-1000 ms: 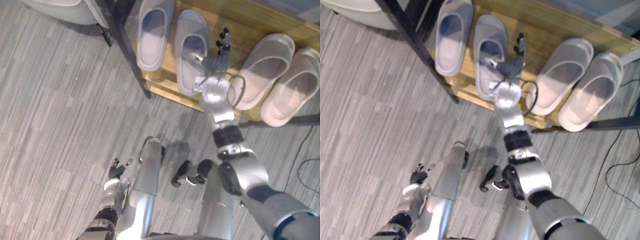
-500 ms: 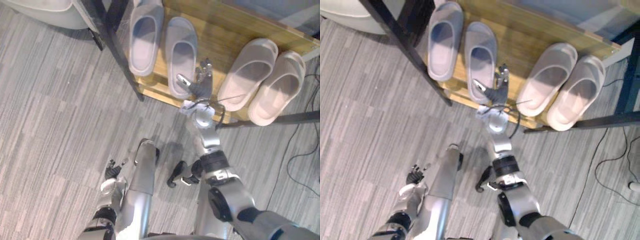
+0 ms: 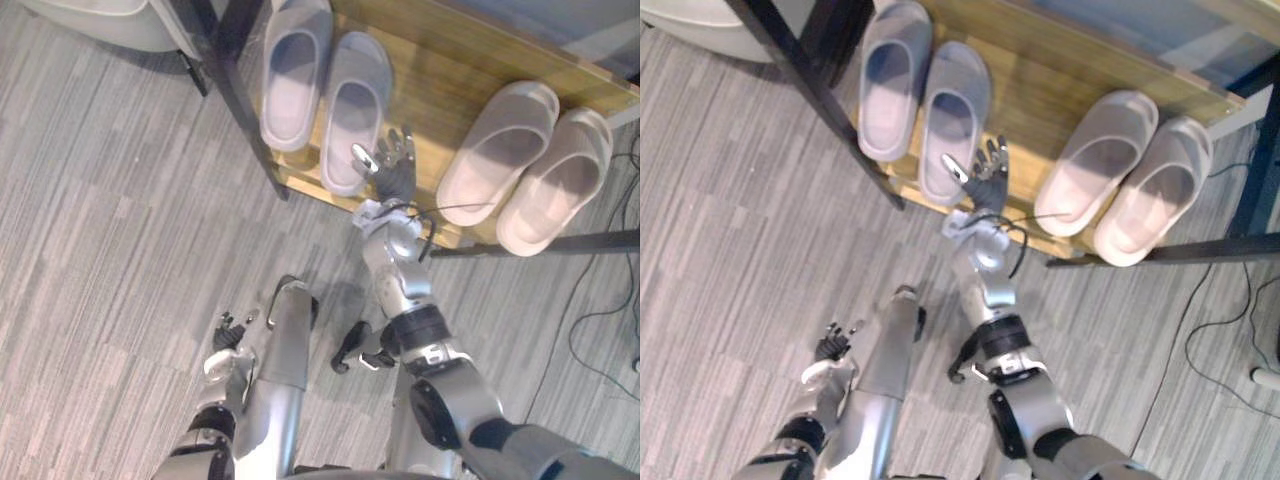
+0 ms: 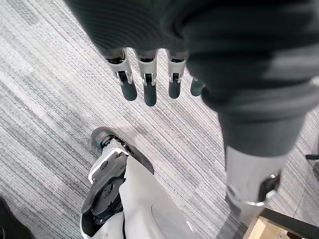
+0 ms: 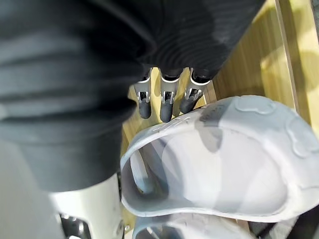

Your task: Organize the slippers on the shoe rack

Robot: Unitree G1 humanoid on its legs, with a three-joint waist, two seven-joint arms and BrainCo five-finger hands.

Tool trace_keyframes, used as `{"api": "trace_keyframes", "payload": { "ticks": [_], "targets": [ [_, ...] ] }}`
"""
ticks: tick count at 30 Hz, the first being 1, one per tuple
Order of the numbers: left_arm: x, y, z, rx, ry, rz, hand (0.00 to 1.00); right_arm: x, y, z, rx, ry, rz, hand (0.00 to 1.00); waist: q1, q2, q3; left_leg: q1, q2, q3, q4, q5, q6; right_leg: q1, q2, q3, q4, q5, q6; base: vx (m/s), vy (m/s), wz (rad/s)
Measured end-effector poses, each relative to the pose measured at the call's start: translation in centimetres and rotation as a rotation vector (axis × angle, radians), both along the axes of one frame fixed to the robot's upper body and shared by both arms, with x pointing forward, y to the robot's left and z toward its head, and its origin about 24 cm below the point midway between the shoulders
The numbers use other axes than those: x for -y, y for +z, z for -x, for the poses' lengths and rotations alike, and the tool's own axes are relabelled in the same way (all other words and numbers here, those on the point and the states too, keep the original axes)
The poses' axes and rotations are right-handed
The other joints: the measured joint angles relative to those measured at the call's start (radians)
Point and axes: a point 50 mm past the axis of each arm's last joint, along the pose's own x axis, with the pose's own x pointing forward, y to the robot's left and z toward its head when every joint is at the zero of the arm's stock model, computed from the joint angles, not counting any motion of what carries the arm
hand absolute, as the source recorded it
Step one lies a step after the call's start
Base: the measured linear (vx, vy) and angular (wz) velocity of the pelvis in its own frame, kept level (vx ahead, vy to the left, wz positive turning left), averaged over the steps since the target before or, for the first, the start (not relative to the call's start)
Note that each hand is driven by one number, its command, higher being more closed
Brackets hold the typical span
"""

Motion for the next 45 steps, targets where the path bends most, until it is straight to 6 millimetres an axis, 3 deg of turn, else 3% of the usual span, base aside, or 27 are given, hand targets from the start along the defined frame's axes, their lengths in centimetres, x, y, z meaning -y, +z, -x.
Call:
{"api": "trace_keyframes", "payload": {
  "ticks": [16,23,31,36,41,45],
  "targets": [
    [0.4,0.0,-0.3,-0.003,-0.006,0.011,0.00,1.7,1.6,-2.7,-0.066,-0.062,-0.041,0.00,0.011,0.005,0.003,0.000,-0.013,-0.004,-0.012,0.015,-0.003,0.000,-0.014,-0.005,0.003,0.000,0.000,0.00,0.000,0.02],
    [0.8,0.0,-0.4,0.000,0.007,0.034,0.00,2.5,0.8,-2.8,-0.087,-0.063,0.032,0.00,0.008,0.012,0.007,0.034,-0.011,0.005,-0.021,0.017,-0.001,0.029,-0.015,-0.001,-0.005,0.002,-0.003,0.00,0.001,-0.01],
    [0.1,-1.1,1.1,-0.037,0.090,0.075,0.00,2.5,-3.3,-0.4,-0.093,-0.039,0.256,0.00,-0.022,0.010,0.007,0.192,0.037,0.037,-0.124,0.030,0.018,0.164,0.025,0.013,-0.125,0.051,-0.002,0.03,0.009,-0.15],
    [-0.5,-2.1,2.9,-0.087,0.074,0.035,0.00,3.2,-7.3,2.5,-0.121,-0.012,0.363,0.00,-0.037,0.005,-0.004,0.397,0.092,0.100,-0.299,0.066,0.045,0.339,0.071,0.032,-0.316,0.128,0.014,0.08,0.026,-0.25],
    [-0.3,-3.6,5.2,-0.184,-0.030,-0.027,0.00,3.5,-14.9,7.3,-0.329,0.072,0.439,0.00,-0.061,-0.005,-0.097,0.598,0.133,0.176,-0.514,0.118,0.071,0.519,0.107,0.039,-0.552,0.217,0.048,0.15,0.059,-0.20],
    [1.8,-4.8,6.8,-0.262,-0.188,-0.057,0.00,4.1,-18.7,10.4,-0.452,0.122,0.475,0.00,-0.084,-0.006,-0.180,0.728,0.145,0.229,-0.664,0.157,0.085,0.623,0.128,0.052,-0.712,0.283,0.068,0.14,0.073,-0.29]
  ]
}}
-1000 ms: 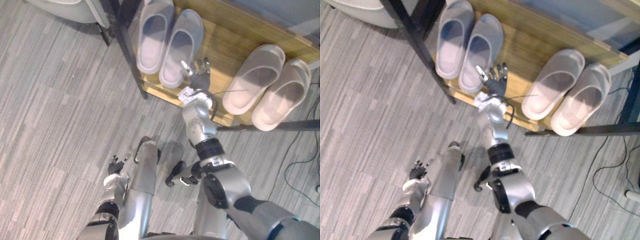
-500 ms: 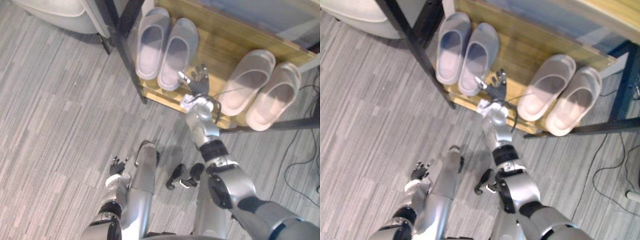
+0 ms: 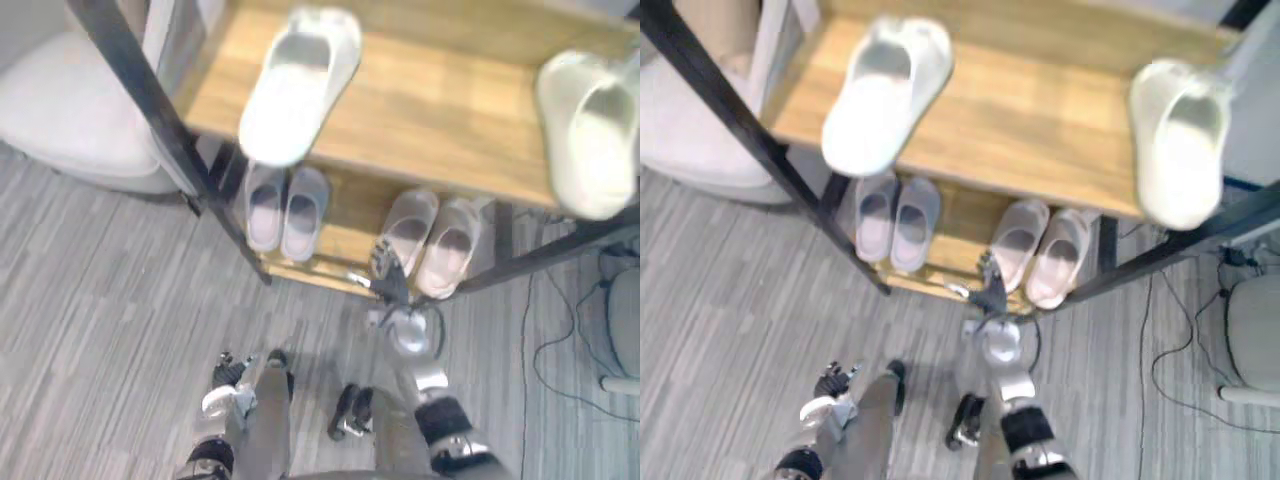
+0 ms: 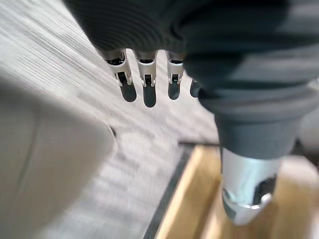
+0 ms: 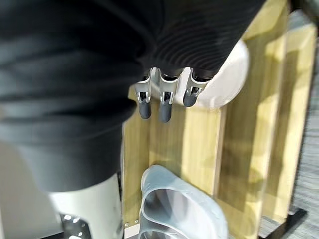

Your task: Organize the slippers on the shoe rack

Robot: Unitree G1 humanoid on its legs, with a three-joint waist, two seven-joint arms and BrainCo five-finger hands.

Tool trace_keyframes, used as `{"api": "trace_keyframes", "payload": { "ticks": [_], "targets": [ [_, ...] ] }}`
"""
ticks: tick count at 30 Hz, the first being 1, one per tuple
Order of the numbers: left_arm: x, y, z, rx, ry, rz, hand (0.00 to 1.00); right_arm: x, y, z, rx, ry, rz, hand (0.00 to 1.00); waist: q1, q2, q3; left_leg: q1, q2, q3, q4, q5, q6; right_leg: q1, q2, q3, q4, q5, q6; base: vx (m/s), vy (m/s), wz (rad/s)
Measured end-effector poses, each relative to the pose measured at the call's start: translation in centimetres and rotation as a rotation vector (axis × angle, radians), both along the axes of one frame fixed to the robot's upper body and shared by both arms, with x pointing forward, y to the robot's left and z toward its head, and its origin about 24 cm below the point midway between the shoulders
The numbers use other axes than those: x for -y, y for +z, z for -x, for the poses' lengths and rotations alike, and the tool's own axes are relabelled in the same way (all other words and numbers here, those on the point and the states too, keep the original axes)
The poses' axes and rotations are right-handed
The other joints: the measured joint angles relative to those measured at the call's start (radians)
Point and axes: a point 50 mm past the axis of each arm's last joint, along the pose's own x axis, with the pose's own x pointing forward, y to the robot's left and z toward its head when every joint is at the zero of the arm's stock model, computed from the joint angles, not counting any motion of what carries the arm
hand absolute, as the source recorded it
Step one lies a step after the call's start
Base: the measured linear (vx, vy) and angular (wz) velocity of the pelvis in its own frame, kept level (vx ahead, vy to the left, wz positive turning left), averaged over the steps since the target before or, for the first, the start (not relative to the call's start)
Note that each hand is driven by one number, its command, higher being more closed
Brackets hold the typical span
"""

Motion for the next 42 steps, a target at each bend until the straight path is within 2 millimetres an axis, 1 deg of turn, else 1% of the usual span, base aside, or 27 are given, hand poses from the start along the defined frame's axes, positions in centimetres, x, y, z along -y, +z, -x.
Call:
{"api": "trace_keyframes", "payload": {
  "ticks": [1,3,4,6,8,11,13,14,16,18,20,21,23,24,26,28,29,31,32,34,35,37,38,39,40,41,42],
  "targets": [
    [0.5,-0.2,0.4,-0.016,-0.033,-0.002,0.00,0.2,-0.8,0.7,-0.031,0.000,0.008,0.00,0.000,0.001,-0.019,0.027,0.007,0.013,-0.032,0.007,0.001,0.021,0.012,0.007,-0.040,0.017,0.002,0.12,0.059,-0.43],
    [1.1,-0.7,1.1,-0.047,-0.089,0.002,0.00,0.8,-3.0,2.4,-0.125,-0.001,0.048,0.00,-0.013,-0.005,-0.048,0.109,0.008,0.043,-0.134,0.046,-0.001,0.079,0.016,0.008,-0.120,0.054,0.015,0.14,0.049,-0.33],
    [1.4,-1.0,1.5,-0.066,-0.123,-0.006,0.00,1.4,-4.6,3.3,-0.198,-0.013,0.074,0.00,-0.020,-0.003,-0.064,0.155,0.007,0.056,-0.193,0.072,-0.002,0.109,0.020,0.008,-0.165,0.075,0.021,0.10,0.015,-0.24],
    [1.8,-1.2,1.8,-0.084,-0.177,-0.011,0.00,2.4,-6.9,4.8,-0.318,-0.018,0.123,0.00,-0.031,0.005,-0.078,0.213,0.007,0.068,-0.282,0.109,-0.003,0.149,0.035,0.015,-0.231,0.107,0.020,0.07,0.011,-0.18],
    [1.9,-1.4,2.2,-0.107,-0.235,-0.034,0.00,3.3,-9.2,6.5,-0.448,-0.022,0.157,0.00,-0.050,0.018,-0.086,0.262,0.008,0.068,-0.359,0.145,-0.004,0.188,0.051,0.015,-0.294,0.141,0.024,0.05,0.009,-0.08],
    [1.6,-1.6,2.7,-0.126,-0.292,-0.063,0.00,4.6,-11.4,8.8,-0.585,-0.047,0.179,0.00,-0.056,0.029,-0.092,0.302,0.013,0.083,-0.399,0.162,-0.005,0.231,0.070,0.030,-0.362,0.179,0.026,0.02,0.014,-0.16],
    [1.3,-1.7,3.0,-0.139,-0.335,-0.088,0.00,5.5,-12.4,10.2,-0.655,-0.066,0.186,0.00,-0.059,0.033,-0.092,0.330,0.015,0.092,-0.417,0.168,-0.003,0.260,0.078,0.040,-0.400,0.201,0.028,-0.03,0.027,-0.16],
    [1.5,-1.5,2.6,-0.127,-0.384,-0.105,0.00,5.7,-12.8,10.8,-0.684,-0.072,0.184,0.00,-0.063,0.038,-0.095,0.335,0.015,0.092,-0.426,0.174,-0.001,0.265,0.081,0.041,-0.422,0.215,0.027,-0.07,0.031,-0.05],
    [1.6,-1.1,2.0,-0.101,-0.455,-0.137,0.00,6.0,-13.1,11.2,-0.708,-0.066,0.188,0.00,-0.064,0.046,-0.100,0.342,0.012,0.092,-0.449,0.192,0.003,0.274,0.084,0.044,-0.444,0.234,0.027,-0.07,0.034,-0.03],
    [2.8,-0.6,1.4,-0.053,-0.539,-0.153,0.00,6.4,-13.5,11.8,-0.740,-0.079,0.186,0.00,-0.071,0.057,-0.106,0.350,0.007,0.089,-0.469,0.208,0.010,0.282,0.084,0.042,-0.472,0.251,0.028,-0.08,0.043,0.01],
    [6.0,0.3,0.8,0.032,-0.745,-0.154,0.00,7.0,-14.0,12.7,-0.783,-0.102,0.185,0.00,-0.069,0.074,-0.115,0.364,-0.002,0.085,-0.503,0.225,0.021,0.291,0.084,0.042,-0.500,0.264,0.037,-0.10,0.054,0.03],
    [6.8,0.6,0.7,0.059,-0.792,-0.144,0.00,7.1,-13.9,12.7,-0.782,-0.103,0.188,0.00,-0.069,0.077,-0.117,0.365,-0.004,0.082,-0.509,0.228,0.024,0.293,0.084,0.042,-0.506,0.268,0.042,-0.05,0.049,0.10],
    [10.1,2.5,0.4,0.195,-0.943,-0.090,0.00,7.4,-14.0,13.1,-0.789,-0.108,0.192,0.00,-0.073,0.082,-0.119,0.383,-0.011,0.069,-0.533,0.234,0.019,0.309,0.082,0.040,-0.522,0.279,0.048,-0.05,0.048,0.11],
    [10.9,3.1,0.3,0.232,-0.969,-0.073,0.00,7.4,-14.0,13.1,-0.789,-0.110,0.192,0.00,-0.073,0.082,-0.119,0.384,-0.013,0.067,-0.533,0.234,0.019,0.313,0.082,0.039,-0.527,0.281,0.047,-0.04,0.051,0.07],
    [13.2,5.1,0.1,0.357,-1.030,-0.009,0.00,7.4,-14.0,13.2,-0.786,-0.113,0.189,0.00,-0.073,0.081,-0.121,0.391,-0.015,0.065,-0.543,0.233,0.022,0.319,0.082,0.040,-0.537,0.283,0.044,-0.01,0.036,0.01],
    [14.5,6.2,-0.1,0.416,-1.075,0.022,0.00,7.5,-14.0,13.2,-0.783,-0.117,0.190,0.00,-0.074,0.083,-0.123,0.399,-0.016,0.065,-0.557,0.234,0.020,0.320,0.083,0.042,-0.543,0.287,0.044,0.01,0.004,-0.06],
    [14.7,6.5,-0.2,0.427,-1.084,0.024,0.00,7.5,-14.0,13.3,-0.782,-0.119,0.190,0.00,-0.074,0.084,-0.124,0.399,-0.016,0.065,-0.558,0.234,0.020,0.320,0.084,0.043,-0.543,0.287,0.044,0.04,-0.006,-0.03],
    [16.5,8.9,-0.9,0.545,-1.118,0.067,0.00,7.9,-14.1,13.8,-0.790,-0.148,0.193,0.00,-0.081,0.091,-0.136,0.400,-0.015,0.061,-0.566,0.243,0.019,0.320,0.086,0.042,-0.547,0.289,0.048,0.05,-0.013,0.02],
    [16.7,9.3,-1.0,0.564,-1.120,0.072,0.00,8.0,-14.1,13.8,-0.789,-0.150,0.195,0.00,-0.081,0.092,-0.137,0.400,-0.015,0.061,-0.566,0.245,0.022,0.320,0.087,0.042,-0.548,0.289,0.048,0.08,-0.019,0.04],
    [18.0,13.2,-2.5,0.752,-1.113,0.130,0.00,8.3,-14.1,14.0,-0.788,-0.158,0.204,0.00,-0.088,0.094,-0.139,0.406,-0.017,0.056,-0.566,0.250,0.030,0.337,0.091,0.038,-0.563,0.296,0.041,0.11,-0.026,0.04],
    [18.1,13.9,-2.8,0.782,-1.112,0.134,0.00,8.3,-14.1,14.0,-0.788,-0.158,0.205,0.00,-0.089,0.093,-0.139,0.408,-0.017,0.056,-0.566,0.250,0.030,0.340,0.092,0.038,-0.564,0.296,0.041,0.11,-0.029,0.04],
    [18.5,17.6,-4.5,0.941,-1.097,0.149,0.00,8.3,-14.2,14.4,-0.795,-0.160,0.208,0.00,-0.097,0.092,-0.147,0.416,-0.017,0.052,-0.566,0.246,0.031,0.357,0.097,0.034,-0.579,0.297,0.041,0.09,-0.027,0.03],
    [18.4,19.1,-5.3,1.004,-1.074,0.139,0.00,8.2,-14.2,14.3,-0.792,-0.157,0.209,0.00,-0.098,0.091,-0.147,0.416,-0.017,0.052,-0.566,0.246,0.031,0.357,0.099,0.034,-0.581,0.297,0.041,0.05,-0.019,0.00],
    [18.4,19.5,-5.5,1.019,-1.065,0.138,0.00,8.2,-14.2,14.2,-0.791,-0.153,0.210,0.00,-0.098,0.091,-0.147,0.416,-0.017,0.052,-0.566,0.246,0.031,0.357,0.099,0.034,-0.581,0.297,0.041,0.04,-0.015,-0.02],
    [17.8,21.8,-6.9,1.110,-1.003,0.128,0.00,8.1,-14.0,14.0,-0.779,-0.141,0.217,0.00,-0.101,0.091,-0.147,0.416,-0.017,0.051,-0.566,0.246,0.031,0.363,0.102,0.034,-0.592,0.300,0.040,0.04,-0.016,-0.01],
    [17.0,23.5,-8.0,1.178,-0.940,0.109,0.00,8.0,-13.9,13.8,-0.768,-0.137,0.218,0.00,-0.105,0.091,-0.147,0.417,-0.017,0.051,-0.566,0.245,0.031,0.368,0.104,0.033,-0.604,0.306,0.038,0.03,-0.013,-0.01],
    [16.8,23.8,-8.2,1.190,-0.927,0.104,0.00,8.0,-13.9,13.8,-0.766,-0.136,0.218,0.00,-0.105,0.091,-0.147,0.417,-0.017,0.051,-0.566,0.245,0.031,0.369,0.104,0.033,-0.605,0.307,0.038,0.02,-0.008,-0.07]
  ]
}}
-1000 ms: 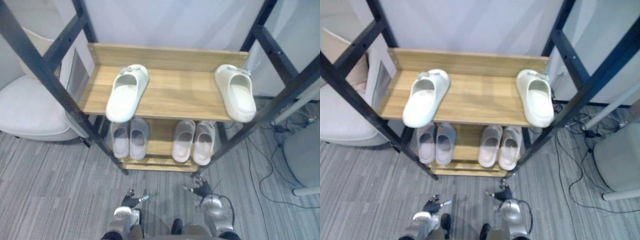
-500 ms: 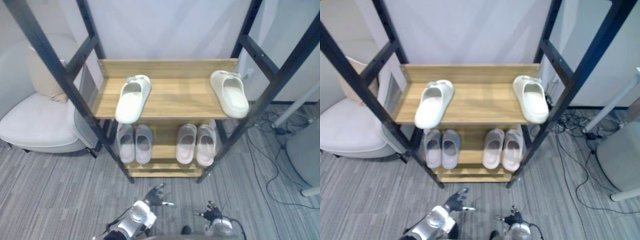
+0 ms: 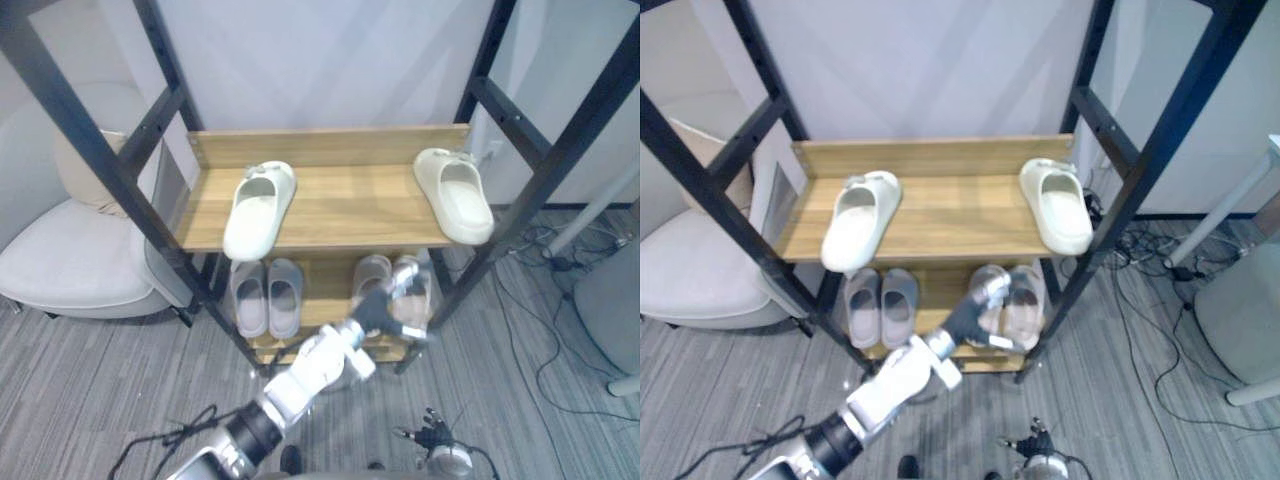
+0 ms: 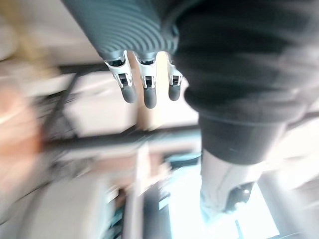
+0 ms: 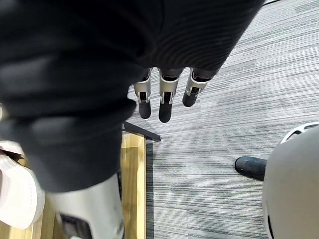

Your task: Organize the slippers on the shoe rack

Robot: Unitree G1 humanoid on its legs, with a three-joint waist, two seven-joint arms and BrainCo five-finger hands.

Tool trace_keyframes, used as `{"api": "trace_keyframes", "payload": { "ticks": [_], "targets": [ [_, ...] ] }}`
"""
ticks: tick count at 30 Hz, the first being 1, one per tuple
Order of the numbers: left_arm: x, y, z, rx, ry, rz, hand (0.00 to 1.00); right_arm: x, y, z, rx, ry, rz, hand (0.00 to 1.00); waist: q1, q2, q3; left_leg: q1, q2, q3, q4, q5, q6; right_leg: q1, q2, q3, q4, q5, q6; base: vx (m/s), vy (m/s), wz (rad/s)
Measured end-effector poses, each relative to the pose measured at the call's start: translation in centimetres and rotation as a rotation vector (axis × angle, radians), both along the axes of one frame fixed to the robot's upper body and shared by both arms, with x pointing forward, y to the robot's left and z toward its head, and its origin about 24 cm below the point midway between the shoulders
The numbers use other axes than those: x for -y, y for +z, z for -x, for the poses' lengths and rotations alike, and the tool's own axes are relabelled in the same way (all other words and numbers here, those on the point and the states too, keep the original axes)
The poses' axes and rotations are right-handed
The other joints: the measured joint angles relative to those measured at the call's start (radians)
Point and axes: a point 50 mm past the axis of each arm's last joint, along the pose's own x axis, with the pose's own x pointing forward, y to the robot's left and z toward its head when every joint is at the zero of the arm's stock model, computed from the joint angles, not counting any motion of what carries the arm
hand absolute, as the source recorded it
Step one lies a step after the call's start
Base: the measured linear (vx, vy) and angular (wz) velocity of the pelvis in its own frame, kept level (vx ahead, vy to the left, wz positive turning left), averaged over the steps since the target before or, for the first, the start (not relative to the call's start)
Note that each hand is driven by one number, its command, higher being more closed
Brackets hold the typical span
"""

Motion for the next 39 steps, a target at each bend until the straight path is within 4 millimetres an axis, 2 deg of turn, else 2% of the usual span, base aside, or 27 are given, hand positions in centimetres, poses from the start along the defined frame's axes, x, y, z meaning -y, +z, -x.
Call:
{"api": "trace_keyframes", "payload": {
  "ticks": [2,3,5,6,8,9,10,11,12,14,15,16,20,23,26,31,39],
  "targets": [
    [-1.8,3.2,-2.0,0.100,0.118,0.065,0.00,0.1,0.1,-0.1,0.005,0.007,-0.002,0.00,-0.002,0.000,0.000,-0.001,0.005,0.004,0.000,0.000,0.000,0.000,-0.001,0.008,-0.007,0.005,-0.002,0.01,-0.003,-0.08],
    [-1.9,3.5,-2.2,0.108,0.125,0.068,0.00,0.1,0.1,-0.1,0.004,0.007,-0.002,0.00,-0.002,0.000,0.000,-0.001,0.005,0.004,0.000,0.000,0.000,0.000,-0.001,0.008,-0.007,0.005,-0.002,0.00,0.000,0.00],
    [-3.8,5.4,-3.4,0.182,0.207,0.088,0.00,0.3,0.2,-0.3,0.010,0.013,-0.002,0.00,-0.004,-0.001,-0.001,0.000,0.004,0.006,0.000,0.000,0.000,0.000,0.003,0.008,-0.009,0.009,-0.002,0.00,0.000,0.00],
    [-4.1,5.6,-3.6,0.190,0.221,0.088,0.00,0.3,0.2,-0.3,0.010,0.014,-0.003,0.00,-0.006,-0.001,-0.001,0.000,0.004,0.007,0.000,0.000,0.000,0.000,0.003,0.009,-0.010,0.011,-0.002,-0.02,0.003,-0.07],
    [-6.5,6.4,-5.1,0.214,0.327,0.073,0.00,0.3,0.2,-0.3,0.008,0.022,-0.008,0.00,-0.005,-0.003,-0.002,-0.001,0.004,0.013,0.000,0.000,0.000,0.003,0.006,0.014,-0.030,0.028,-0.003,-0.03,0.007,-0.10],
    [-7.0,6.5,-5.5,0.217,0.349,0.065,0.00,0.4,0.2,-0.3,0.010,0.023,-0.008,0.00,-0.005,-0.003,-0.002,-0.001,0.004,0.015,0.000,0.000,0.000,0.003,0.006,0.016,-0.034,0.031,-0.003,-0.05,0.009,-0.12],
    [-8.6,6.7,-6.5,0.220,0.414,0.034,0.00,0.5,0.2,-0.4,0.013,0.027,-0.008,0.00,-0.005,-0.004,-0.002,-0.002,0.005,0.019,0.000,0.000,0.000,0.005,0.007,0.020,-0.046,0.041,-0.003,-0.03,0.005,-0.10],
    [-9.1,6.7,-6.8,0.221,0.435,0.024,0.00,0.5,0.2,-0.4,0.014,0.028,-0.008,0.00,-0.005,-0.004,-0.002,-0.002,0.005,0.021,0.000,0.000,0.000,0.005,0.007,0.020,-0.047,0.043,-0.002,-0.07,0.011,-0.17],
    [-11.4,7.2,-7.6,0.235,0.518,-0.015,0.00,0.6,0.2,-0.4,0.012,0.030,-0.008,0.00,-0.005,-0.007,-0.001,-0.002,0.005,0.030,0.000,0.000,0.000,0.003,0.007,0.024,-0.055,0.046,-0.002,-0.05,0.010,-0.18],
    [-12.7,7.5,-7.8,0.250,0.558,-0.039,0.00,0.6,0.2,-0.3,0.011,0.030,-0.008,0.00,-0.005,-0.009,0.001,-0.004,0.005,0.038,0.000,0.000,0.000,-0.003,0.007,0.031,-0.059,0.048,-0.001,-0.04,0.011,-0.14],
    [-14.3,8.0,-8.3,0.264,0.614,-0.075,0.00,0.7,0.2,-0.2,0.007,0.032,-0.008,0.00,-0.004,-0.014,0.003,-0.005,0.005,0.038,0.000,0.000,0.000,-0.004,0.005,0.032,-0.061,0.044,0.005,-0.02,0.008,-0.03],
    [-14.8,8.3,-8.5,0.270,0.630,-0.090,0.00,0.7,0.2,-0.2,0.007,0.031,-0.007,0.00,-0.003,-0.016,0.004,-0.005,0.004,0.038,0.000,-0.001,-0.001,-0.005,0.004,0.033,-0.061,0.044,0.005,0.00,0.000,0.00],
    [-18.2,10.2,-9.2,0.324,0.733,-0.178,0.00,0.7,0.2,-0.3,0.010,0.037,-0.015,0.00,0.000,-0.022,0.001,-0.039,0.004,0.042,0.000,-0.001,-0.001,-0.042,0.004,0.049,-0.056,0.053,0.001,0.02,0.001,-0.02],
    [-20.0,10.1,-9.5,0.312,0.792,-0.255,0.00,0.7,0.2,-0.1,0.004,0.040,-0.022,0.00,0.000,-0.023,0.002,-0.039,-0.001,0.047,0.000,-0.002,0.000,-0.043,0.003,0.056,-0.054,0.057,0.001,0.08,0.000,-0.04],
    [-21.0,10.3,-9.5,0.317,0.824,-0.312,0.00,0.4,0.2,-0.2,0.010,0.042,-0.031,0.00,0.003,-0.023,0.002,-0.040,-0.005,0.053,0.000,-0.003,-0.002,-0.049,0.002,0.065,-0.054,0.057,0.001,0.05,0.009,-0.09],
    [-21.5,10.5,-9.8,0.328,0.851,-0.376,0.00,-0.1,0.4,-0.4,0.030,0.041,-0.044,0.00,0.007,-0.021,0.003,-0.040,-0.002,0.062,0.000,-0.005,-0.003,-0.055,0.004,0.077,-0.054,0.059,-0.002,-0.01,0.004,-0.07],
    [-21.8,10.7,-10.0,0.360,0.870,-0.517,0.00,-0.1,0.2,1.0,0.012,0.025,-0.046,0.00,0.018,-0.018,0.005,-0.057,0.002,0.078,0.000,-0.006,-0.002,-0.088,0.001,0.098,-0.025,0.056,-0.002,0.00,0.009,-0.08]
  ]
}}
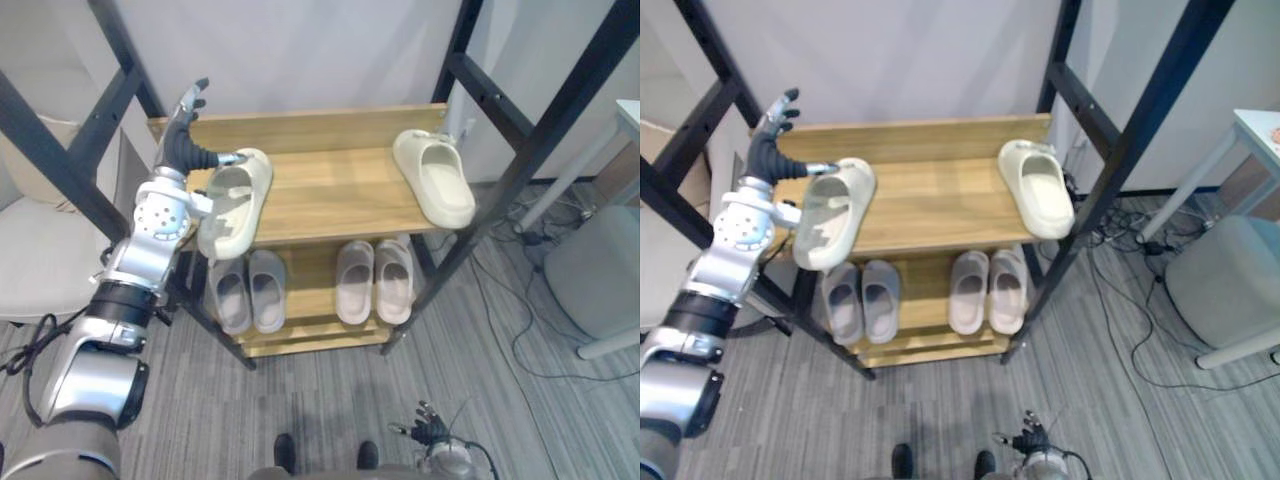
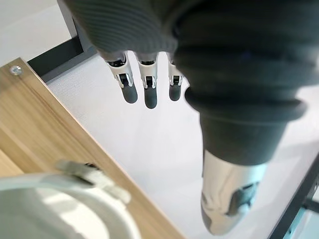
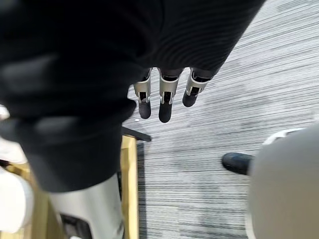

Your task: Organize the slippers on the shoe rack

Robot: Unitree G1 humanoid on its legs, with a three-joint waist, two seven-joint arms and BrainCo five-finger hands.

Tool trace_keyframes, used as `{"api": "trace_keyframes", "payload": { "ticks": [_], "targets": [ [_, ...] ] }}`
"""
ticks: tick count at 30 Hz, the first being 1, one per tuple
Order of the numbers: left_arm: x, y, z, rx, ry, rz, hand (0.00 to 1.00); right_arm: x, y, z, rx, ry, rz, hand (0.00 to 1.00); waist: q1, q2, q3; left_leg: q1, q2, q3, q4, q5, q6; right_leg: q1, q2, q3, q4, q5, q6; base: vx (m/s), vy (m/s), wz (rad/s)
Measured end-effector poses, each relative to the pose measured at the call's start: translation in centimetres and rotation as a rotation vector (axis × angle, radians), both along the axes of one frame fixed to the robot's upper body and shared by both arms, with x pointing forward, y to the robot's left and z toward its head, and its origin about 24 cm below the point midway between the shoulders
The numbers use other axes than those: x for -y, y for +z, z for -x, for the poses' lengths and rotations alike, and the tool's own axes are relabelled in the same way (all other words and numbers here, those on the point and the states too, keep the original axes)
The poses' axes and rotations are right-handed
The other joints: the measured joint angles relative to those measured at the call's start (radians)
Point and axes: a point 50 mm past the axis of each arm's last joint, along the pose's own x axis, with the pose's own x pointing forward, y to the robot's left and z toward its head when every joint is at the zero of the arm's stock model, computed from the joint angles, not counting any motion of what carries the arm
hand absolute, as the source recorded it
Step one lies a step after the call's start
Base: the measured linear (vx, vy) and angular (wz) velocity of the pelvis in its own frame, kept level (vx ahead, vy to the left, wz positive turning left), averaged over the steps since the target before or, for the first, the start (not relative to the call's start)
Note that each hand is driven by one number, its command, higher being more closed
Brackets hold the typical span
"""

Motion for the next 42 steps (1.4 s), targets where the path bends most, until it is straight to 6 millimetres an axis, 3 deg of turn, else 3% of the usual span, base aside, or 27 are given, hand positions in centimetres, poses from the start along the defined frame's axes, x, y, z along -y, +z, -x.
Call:
{"api": "trace_keyframes", "payload": {
  "ticks": [15,19,32,33,42],
  "targets": [
    [-2.1,0.2,-0.3,-0.032,0.148,-0.222,0.00,-0.1,0.1,0.0,0.011,-0.001,-0.001,0.00,0.014,-0.004,0.002,-0.005,0.005,0.024,0.000,-0.001,0.000,-0.026,-0.002,0.021,0.022,-0.004,-0.002,0.01,0.004,-0.04],
    [-2.2,0.9,-0.6,-0.023,0.174,-0.245,0.00,0.0,0.4,-0.1,0.035,-0.003,0.003,0.00,0.024,-0.017,0.012,-0.033,0.011,0.033,0.000,0.001,0.003,-0.065,-0.001,0.036,0.038,-0.002,-0.004,0.00,0.002,-0.07],
    [-1.9,1.7,-0.9,-0.015,0.195,-0.289,0.00,0.0,0.5,-0.3,0.041,-0.002,0.003,0.00,0.019,-0.045,0.031,-0.054,0.012,0.044,0.011,-0.001,0.004,-0.095,-0.001,0.052,0.054,-0.003,-0.005,0.01,0.002,-0.03],
    [-2.1,1.5,-1.0,-0.024,0.201,-0.288,1.00,0.0,0.5,-0.3,0.042,-0.002,0.002,0.00,0.019,-0.045,0.031,-0.055,0.012,0.048,0.011,-0.001,0.005,-0.100,-0.001,0.058,0.056,-0.002,-0.005,0.00,0.007,-0.12],
    [-2.5,0.8,-1.4,-0.069,0.221,-0.296,1.00,-0.1,0.6,-0.7,0.048,-0.001,0.002,0.00,0.011,-0.041,0.033,-0.045,0.004,0.071,0.009,-0.001,0.005,-0.104,-0.004,0.067,0.057,0.002,-0.006,0.01,0.014,-0.07]
  ]
}}
